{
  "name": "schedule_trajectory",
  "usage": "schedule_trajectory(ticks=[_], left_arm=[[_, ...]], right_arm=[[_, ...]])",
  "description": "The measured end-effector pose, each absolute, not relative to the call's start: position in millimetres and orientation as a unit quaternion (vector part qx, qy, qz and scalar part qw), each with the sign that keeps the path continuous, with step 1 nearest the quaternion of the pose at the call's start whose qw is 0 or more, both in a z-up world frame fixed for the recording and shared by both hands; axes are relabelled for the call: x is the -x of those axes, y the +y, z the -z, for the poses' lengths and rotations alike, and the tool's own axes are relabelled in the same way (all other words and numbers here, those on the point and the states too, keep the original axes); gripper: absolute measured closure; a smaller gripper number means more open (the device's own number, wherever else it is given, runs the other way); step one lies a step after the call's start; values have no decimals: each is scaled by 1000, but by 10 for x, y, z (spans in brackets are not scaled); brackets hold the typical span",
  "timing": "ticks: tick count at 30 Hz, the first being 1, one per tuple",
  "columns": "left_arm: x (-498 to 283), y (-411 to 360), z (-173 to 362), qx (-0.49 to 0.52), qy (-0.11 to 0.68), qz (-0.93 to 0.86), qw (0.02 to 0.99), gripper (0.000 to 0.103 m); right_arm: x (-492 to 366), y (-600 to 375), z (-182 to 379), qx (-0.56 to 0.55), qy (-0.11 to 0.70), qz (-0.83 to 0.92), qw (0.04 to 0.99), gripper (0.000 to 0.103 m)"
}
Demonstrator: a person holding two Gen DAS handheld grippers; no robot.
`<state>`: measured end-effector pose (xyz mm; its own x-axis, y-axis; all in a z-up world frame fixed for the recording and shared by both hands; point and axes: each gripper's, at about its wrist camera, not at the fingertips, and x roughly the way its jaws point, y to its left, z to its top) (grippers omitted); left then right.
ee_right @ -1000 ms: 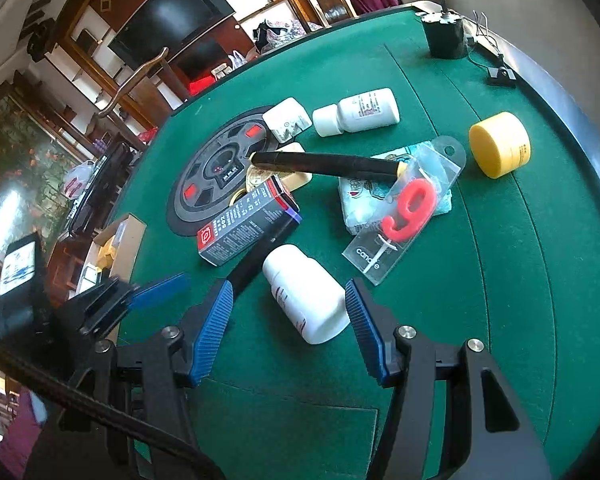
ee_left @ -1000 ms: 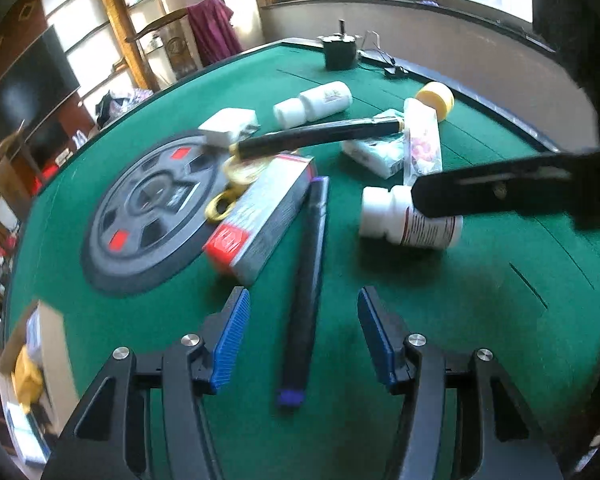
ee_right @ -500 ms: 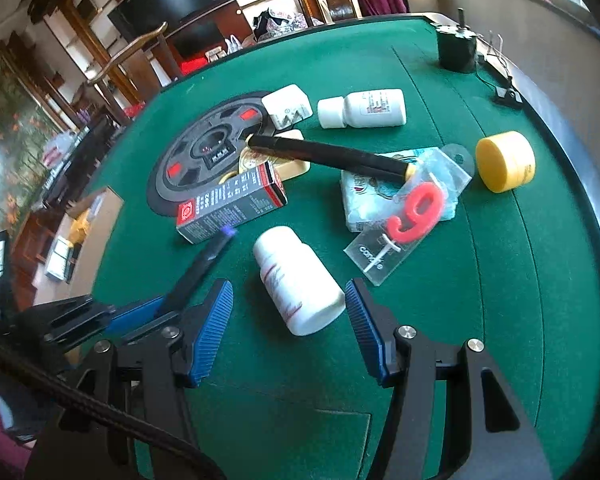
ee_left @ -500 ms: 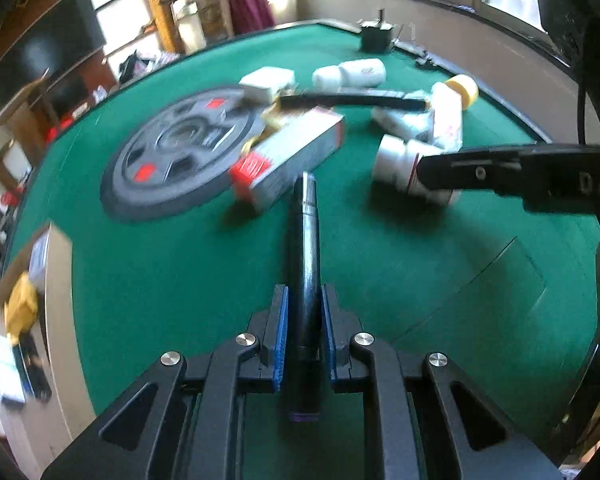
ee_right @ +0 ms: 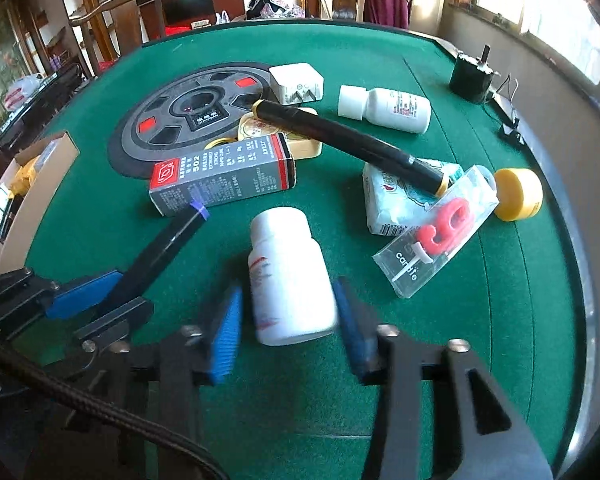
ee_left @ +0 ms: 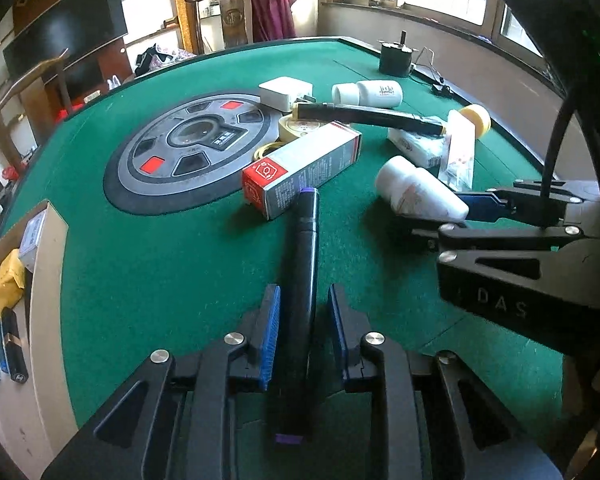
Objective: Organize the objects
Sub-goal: 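Carry the marker to the box with left gripper while right grasps and carries white pill bottle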
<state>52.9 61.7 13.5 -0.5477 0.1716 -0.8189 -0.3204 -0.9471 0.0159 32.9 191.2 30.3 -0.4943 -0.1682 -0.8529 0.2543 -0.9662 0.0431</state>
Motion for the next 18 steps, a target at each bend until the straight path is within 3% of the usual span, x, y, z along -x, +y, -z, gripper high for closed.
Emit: schedule_trajectory(ticks=[11,18], left_arm=[[-994,-194,-668,417,-39,-895,152,91],[-1296,-1196,-1016,380,-53,-922,50,91]], right_arm=[[-584,1857,-711,-466,-9,867,174,70],[-746,1274,-1065,-453,-13,850,267,70]])
